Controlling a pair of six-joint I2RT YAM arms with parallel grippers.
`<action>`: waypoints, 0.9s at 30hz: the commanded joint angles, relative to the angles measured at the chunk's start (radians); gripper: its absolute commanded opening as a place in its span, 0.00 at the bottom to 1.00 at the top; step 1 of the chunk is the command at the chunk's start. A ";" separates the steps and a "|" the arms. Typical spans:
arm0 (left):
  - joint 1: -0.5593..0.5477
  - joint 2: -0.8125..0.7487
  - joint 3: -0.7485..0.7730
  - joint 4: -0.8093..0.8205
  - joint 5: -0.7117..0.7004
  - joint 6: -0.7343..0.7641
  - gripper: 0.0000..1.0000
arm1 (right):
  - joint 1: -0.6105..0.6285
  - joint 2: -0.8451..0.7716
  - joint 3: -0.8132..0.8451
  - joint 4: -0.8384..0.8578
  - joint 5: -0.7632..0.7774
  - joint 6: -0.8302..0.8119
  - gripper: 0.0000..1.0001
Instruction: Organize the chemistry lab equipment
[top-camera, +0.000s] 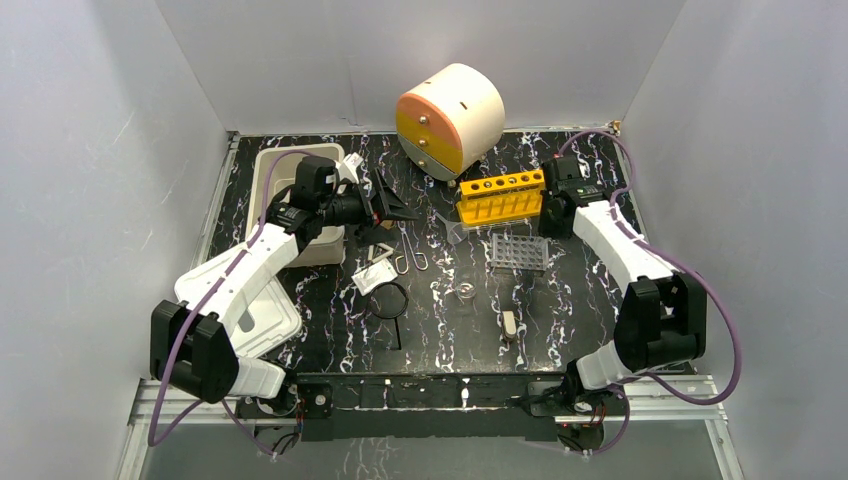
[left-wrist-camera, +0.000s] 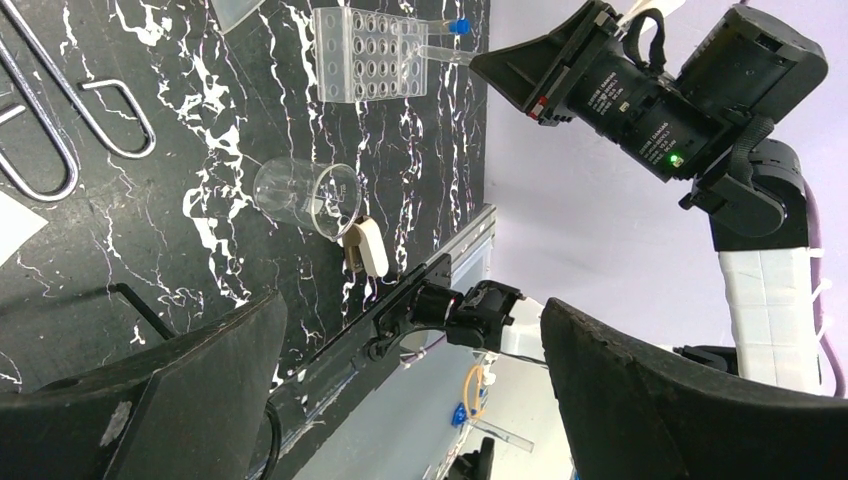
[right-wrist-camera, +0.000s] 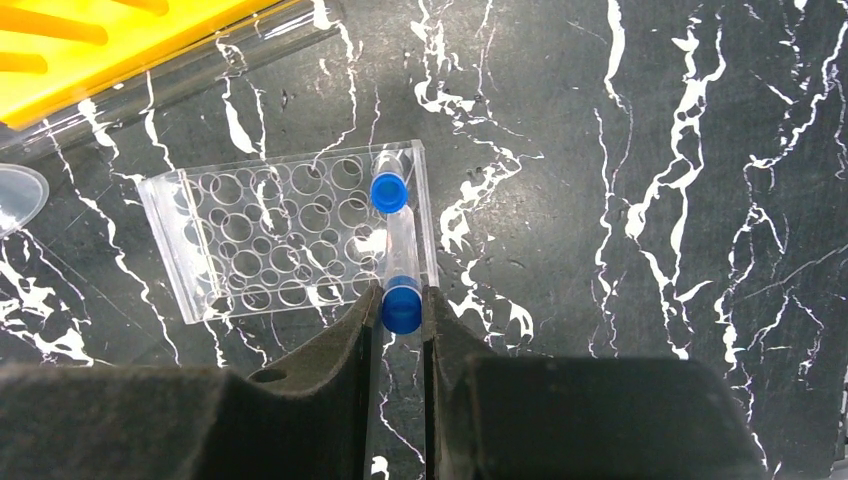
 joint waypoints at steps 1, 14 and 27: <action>0.006 -0.006 0.018 0.018 0.041 -0.004 0.98 | -0.009 0.016 0.013 0.031 -0.041 -0.021 0.17; 0.009 0.001 0.019 0.004 0.038 0.009 0.98 | -0.013 0.098 0.071 -0.005 -0.026 -0.034 0.22; 0.020 -0.019 0.008 -0.017 0.036 0.018 0.98 | -0.014 0.165 0.154 -0.064 0.008 -0.024 0.40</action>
